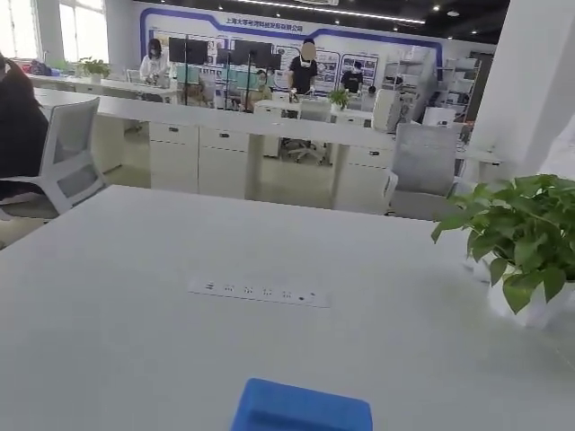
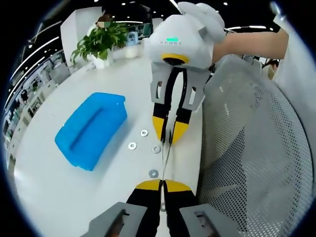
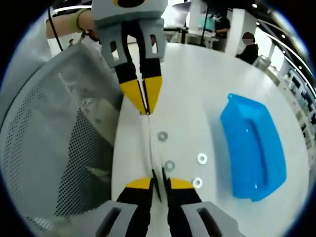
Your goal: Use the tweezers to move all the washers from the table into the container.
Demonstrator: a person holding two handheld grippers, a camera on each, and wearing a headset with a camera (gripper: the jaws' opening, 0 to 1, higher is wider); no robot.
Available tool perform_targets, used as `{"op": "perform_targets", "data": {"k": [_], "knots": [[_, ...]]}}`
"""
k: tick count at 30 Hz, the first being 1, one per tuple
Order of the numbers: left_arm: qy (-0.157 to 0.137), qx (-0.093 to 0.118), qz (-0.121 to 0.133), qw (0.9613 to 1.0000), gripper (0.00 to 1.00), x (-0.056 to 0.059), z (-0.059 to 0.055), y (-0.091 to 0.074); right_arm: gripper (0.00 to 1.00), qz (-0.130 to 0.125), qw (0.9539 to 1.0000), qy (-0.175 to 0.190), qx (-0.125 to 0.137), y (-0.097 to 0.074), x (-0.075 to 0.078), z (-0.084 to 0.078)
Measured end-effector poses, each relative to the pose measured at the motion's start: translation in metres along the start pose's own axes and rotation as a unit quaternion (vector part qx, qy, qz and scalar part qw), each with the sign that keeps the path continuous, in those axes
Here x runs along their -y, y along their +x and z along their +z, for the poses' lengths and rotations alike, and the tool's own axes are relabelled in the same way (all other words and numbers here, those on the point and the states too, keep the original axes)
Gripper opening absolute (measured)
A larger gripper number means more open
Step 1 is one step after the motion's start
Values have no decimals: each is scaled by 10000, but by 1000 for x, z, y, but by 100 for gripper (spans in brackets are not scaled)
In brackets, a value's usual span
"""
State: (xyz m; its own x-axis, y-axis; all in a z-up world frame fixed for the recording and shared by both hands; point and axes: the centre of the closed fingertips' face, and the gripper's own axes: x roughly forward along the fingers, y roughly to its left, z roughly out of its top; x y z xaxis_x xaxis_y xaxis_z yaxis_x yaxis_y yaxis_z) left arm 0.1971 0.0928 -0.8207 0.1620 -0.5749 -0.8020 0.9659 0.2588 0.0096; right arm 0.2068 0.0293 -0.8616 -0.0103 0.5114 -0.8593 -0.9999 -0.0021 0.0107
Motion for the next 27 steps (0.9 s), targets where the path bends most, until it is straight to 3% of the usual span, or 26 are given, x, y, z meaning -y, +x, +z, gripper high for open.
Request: {"op": "perform_targets", "data": {"k": [3, 6, 12, 15, 22, 27], "knots": [[240, 168, -58, 9996, 0, 4, 15, -14, 8, 7, 9999, -78, 86, 2, -3, 5], [446, 192, -67, 9988, 0, 6, 24, -26, 7, 26, 9997, -136, 220, 4, -6, 13], [604, 224, -86, 9979, 0, 9, 34, -51, 6, 126, 9974, 31, 710, 11, -13, 42], [631, 163, -72, 9979, 0, 10, 32, -61, 6, 112, 9958, 14, 905, 17, -16, 59], [591, -67, 65, 9982, 0, 12, 17, -83, 7, 70, 9920, -78, 1260, 29, -24, 92], [638, -296, 143, 9974, 0, 16, 6, -91, 7, 133, 9902, -146, 1385, 37, -29, 106]]}}
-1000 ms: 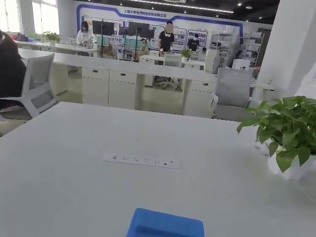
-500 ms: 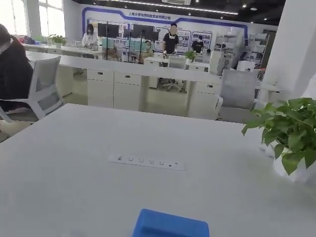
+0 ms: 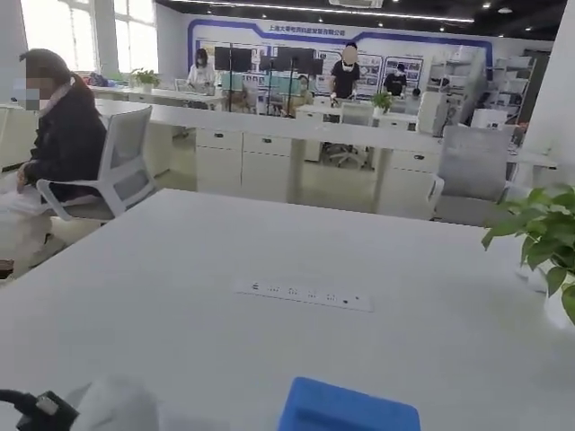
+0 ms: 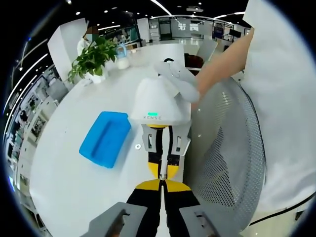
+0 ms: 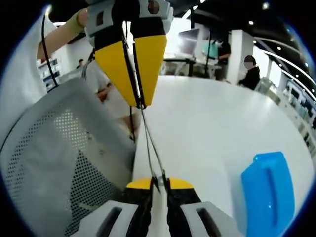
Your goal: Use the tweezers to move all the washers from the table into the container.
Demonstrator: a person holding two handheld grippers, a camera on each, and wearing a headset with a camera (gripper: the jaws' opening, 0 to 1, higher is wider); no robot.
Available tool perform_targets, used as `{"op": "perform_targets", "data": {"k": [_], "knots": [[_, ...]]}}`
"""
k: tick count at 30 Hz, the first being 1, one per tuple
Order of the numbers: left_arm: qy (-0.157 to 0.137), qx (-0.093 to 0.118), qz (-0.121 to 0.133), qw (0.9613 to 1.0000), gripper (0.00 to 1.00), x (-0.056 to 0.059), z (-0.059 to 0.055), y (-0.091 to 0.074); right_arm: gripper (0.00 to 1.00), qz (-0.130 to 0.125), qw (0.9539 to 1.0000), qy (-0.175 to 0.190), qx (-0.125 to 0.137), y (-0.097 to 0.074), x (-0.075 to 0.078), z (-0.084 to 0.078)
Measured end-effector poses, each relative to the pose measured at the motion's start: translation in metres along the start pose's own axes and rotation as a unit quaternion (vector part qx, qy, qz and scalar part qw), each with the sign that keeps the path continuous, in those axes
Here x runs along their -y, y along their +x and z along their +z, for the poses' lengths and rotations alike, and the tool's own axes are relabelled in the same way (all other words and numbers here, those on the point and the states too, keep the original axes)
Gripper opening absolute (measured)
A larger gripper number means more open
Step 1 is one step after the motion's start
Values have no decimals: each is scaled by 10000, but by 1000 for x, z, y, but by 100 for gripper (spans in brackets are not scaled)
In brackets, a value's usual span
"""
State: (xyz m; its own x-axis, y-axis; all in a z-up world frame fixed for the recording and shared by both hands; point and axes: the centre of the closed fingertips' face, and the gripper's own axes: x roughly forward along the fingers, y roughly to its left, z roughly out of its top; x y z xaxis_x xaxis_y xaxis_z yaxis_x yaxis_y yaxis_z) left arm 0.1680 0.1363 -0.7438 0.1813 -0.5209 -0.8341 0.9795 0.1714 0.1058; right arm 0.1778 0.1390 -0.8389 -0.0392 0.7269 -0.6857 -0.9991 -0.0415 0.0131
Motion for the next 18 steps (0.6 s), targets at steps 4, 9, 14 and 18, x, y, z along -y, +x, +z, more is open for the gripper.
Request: {"op": "perform_targets", "data": {"k": [4, 9, 14, 18], "knots": [[42, -129, 15, 9999, 0, 1, -4, -2, 7, 88, 9999, -84, 19, 6, -3, 6], [69, -221, -13, 9997, 0, 2, -5, -1, 8, 151, 9998, -135, 15, 8, -5, 6], [72, -266, -101, 9996, 0, 1, -4, 6, 8, 318, 9995, -28, -13, 15, -7, 2], [63, -261, -117, 9996, 0, -2, -1, 7, 8, 339, 9994, -57, -32, 15, -6, 2]]}}
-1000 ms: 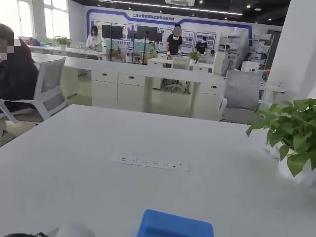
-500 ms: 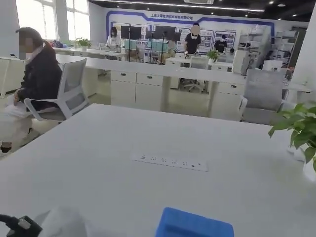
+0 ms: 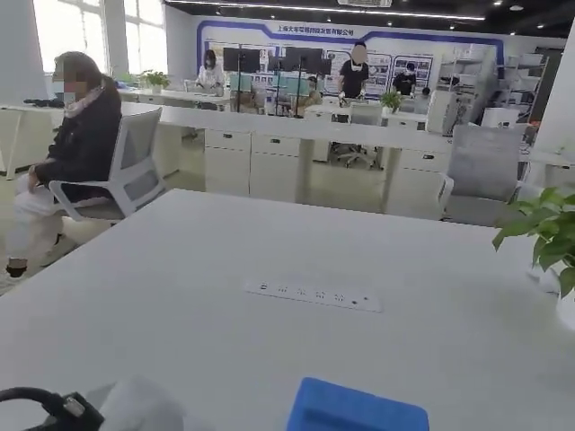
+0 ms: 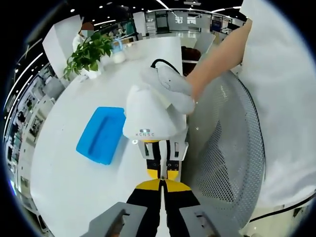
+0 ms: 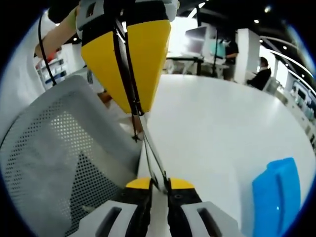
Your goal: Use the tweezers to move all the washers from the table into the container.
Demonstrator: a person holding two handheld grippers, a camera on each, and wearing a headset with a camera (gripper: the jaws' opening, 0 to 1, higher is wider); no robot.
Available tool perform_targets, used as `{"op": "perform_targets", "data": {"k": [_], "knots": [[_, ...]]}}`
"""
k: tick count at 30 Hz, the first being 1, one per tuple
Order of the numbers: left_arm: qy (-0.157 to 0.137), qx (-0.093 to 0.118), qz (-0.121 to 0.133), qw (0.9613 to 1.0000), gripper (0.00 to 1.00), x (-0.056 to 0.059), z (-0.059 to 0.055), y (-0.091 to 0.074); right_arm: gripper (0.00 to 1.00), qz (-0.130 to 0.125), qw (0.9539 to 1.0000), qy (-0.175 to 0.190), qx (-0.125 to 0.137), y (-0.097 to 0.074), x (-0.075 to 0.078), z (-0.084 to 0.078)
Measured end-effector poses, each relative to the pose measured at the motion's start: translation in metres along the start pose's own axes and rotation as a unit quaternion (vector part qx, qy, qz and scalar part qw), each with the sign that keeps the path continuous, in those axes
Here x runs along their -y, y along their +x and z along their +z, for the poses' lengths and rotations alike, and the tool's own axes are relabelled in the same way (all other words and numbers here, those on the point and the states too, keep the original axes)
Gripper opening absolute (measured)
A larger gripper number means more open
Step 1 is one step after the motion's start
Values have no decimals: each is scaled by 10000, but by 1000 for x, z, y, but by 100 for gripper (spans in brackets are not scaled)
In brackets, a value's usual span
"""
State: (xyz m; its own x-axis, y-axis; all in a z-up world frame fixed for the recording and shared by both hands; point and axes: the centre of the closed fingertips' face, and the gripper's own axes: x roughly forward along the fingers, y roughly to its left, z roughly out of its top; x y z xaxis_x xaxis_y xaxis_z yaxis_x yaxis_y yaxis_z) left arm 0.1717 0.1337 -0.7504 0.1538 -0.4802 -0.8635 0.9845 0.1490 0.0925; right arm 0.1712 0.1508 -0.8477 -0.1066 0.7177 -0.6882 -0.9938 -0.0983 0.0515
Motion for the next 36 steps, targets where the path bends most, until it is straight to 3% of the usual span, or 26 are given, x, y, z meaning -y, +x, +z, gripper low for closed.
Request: {"op": "perform_targets", "data": {"k": [11, 16, 19, 22, 26, 29, 33, 36], "knots": [[28, -100, -202, 9997, 0, 0, 0, 7, 10, -209, 9984, 72, 523, -24, 1, 34], [-55, -37, -194, 9998, 0, -4, 1, 11, 4, -85, 9989, 142, 439, -19, 1, 31], [-25, 180, -95, 9998, 0, -7, 1, 11, 3, -30, 9990, 211, 401, -20, 4, 31], [-198, 285, -55, 9994, 1, -10, -1, 9, 3, -10, 9990, 305, 339, -20, 6, 31], [-344, 492, -103, 9981, 0, -13, 2, 8, 2, 15, 9996, 152, 255, -19, 5, 30], [-361, 448, -169, 9982, 0, -10, 0, 9, 2, 19, 9996, 131, 246, -19, 4, 30], [-356, 457, -157, 9982, 0, -10, 1, 8, 4, -29, 9986, 406, 345, -19, 5, 29], [-342, 478, -159, 9981, 0, -9, 2, 8, 3, -70, 9994, 191, 269, -19, 3, 29]]}}
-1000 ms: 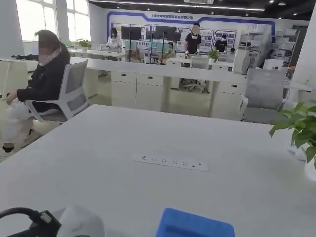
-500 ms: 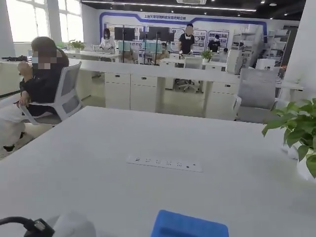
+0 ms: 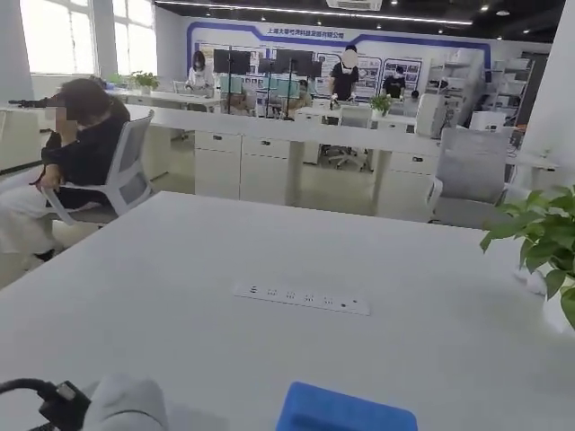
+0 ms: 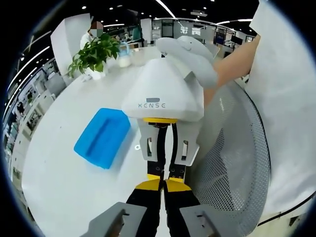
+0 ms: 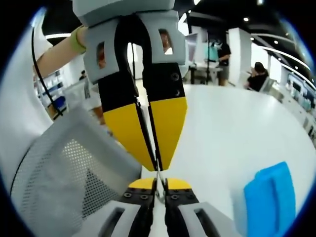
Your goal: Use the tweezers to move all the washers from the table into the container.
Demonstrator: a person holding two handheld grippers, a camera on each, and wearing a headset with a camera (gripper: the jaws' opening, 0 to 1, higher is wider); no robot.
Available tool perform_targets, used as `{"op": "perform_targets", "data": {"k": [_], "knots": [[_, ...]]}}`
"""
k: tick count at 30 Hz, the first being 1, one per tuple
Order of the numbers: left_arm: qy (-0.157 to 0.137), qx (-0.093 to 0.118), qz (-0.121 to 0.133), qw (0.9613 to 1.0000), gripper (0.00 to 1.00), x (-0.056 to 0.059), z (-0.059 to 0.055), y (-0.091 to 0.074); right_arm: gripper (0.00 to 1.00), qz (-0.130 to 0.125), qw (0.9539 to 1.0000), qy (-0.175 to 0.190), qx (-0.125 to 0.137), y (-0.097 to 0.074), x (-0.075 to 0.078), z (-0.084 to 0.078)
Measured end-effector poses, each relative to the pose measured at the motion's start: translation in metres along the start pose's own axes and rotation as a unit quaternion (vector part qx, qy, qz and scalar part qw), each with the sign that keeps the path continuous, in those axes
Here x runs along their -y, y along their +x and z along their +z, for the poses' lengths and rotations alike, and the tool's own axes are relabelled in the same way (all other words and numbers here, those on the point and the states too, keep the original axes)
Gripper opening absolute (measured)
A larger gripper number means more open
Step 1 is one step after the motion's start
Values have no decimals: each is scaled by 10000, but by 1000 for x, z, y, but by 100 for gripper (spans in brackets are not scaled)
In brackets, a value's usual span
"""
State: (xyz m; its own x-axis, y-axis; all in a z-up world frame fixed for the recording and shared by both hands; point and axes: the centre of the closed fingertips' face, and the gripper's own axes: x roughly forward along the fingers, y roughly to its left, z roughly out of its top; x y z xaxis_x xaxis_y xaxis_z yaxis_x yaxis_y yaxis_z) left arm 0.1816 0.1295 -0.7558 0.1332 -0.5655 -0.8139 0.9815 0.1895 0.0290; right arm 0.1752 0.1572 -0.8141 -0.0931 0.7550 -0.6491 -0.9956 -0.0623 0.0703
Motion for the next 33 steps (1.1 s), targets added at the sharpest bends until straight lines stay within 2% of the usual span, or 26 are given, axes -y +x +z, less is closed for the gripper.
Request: {"op": "perform_targets", "data": {"k": [2, 6, 8, 10, 11, 13, 14, 15, 16, 17, 19, 22, 23, 26, 28, 29, 30, 33], "knots": [[-125, 173, 58, 9998, 0, 0, 3, 0, 2, 13, 9999, -122, -105, 0, 0, -1], [-500, 574, 336, 9965, 2, -3, 4, -5, 2, 10, 10000, -28, -60, 0, 0, 0], [-901, 894, 533, 9905, 9, -6, 5, -11, 2, -10, 10000, 69, 5, -1, 2, 0], [-1254, 1227, 771, 9815, 17, -11, 5, -18, 2, -45, 9998, 189, 73, -2, 4, -1], [-1446, 1424, 965, 9744, 20, -15, 3, -23, 2, -65, 9996, 259, 112, -3, 5, -1], [-1711, 1714, 1184, 9630, 27, -18, 3, -29, 2, -102, 9991, 376, 156, -4, 7, -1], [-1854, 1894, 1334, 9550, 30, -20, 3, -33, 2, -151, 9987, 451, 188, -5, 9, -1], [-2125, 2192, 1515, 9401, 36, -24, 4, -38, 2, -197, 9976, 603, 262, -7, 12, 0], [-2297, 2373, 1582, 9305, 41, -24, 4, -41, 2, -204, 9969, 685, 331, -8, 13, 1], [-2527, 2593, 1704, 9164, 46, -26, 4, -44, 2, -230, 9954, 829, 428, -11, 15, 3], [-2760, 2792, 1935, 8991, 57, -27, 1, -45, 2, -260, 9942, 914, 500, -17, 19, 5], [-2793, 2809, 2281, 8894, 71, -28, -3, -41, 2, -386, 9931, 962, 557, -26, 26, 7], [-2812, 2883, 2396, 8834, 76, -29, -1, -39, 2, -424, 9925, 987, 576, -29, 28, 7], [-2852, 2960, 2554, 8751, 86, -30, 2, -33, 2, -624, 9901, 1081, 643, -43, 38, 6], [-2961, 3048, 2727, 8632, 93, -35, 3, -32, 2, -728, 9886, 1121, 694, -53, 42, 7], [-2973, 3092, 2786, 8593, 96, -37, 4, -32, 2, -769, 9880, 1134, 716, -57, 44, 7], [-2969, 3107, 2878, 8559, 97, -38, 4, -32, 2, -829, 9869, 1171, 738, -63, 48, 6], [-2998, 3061, 3059, 8502, 98, -43, 0, -31, 2, -1008, 9838, 1251, 796, -78, 57, 5]]}}
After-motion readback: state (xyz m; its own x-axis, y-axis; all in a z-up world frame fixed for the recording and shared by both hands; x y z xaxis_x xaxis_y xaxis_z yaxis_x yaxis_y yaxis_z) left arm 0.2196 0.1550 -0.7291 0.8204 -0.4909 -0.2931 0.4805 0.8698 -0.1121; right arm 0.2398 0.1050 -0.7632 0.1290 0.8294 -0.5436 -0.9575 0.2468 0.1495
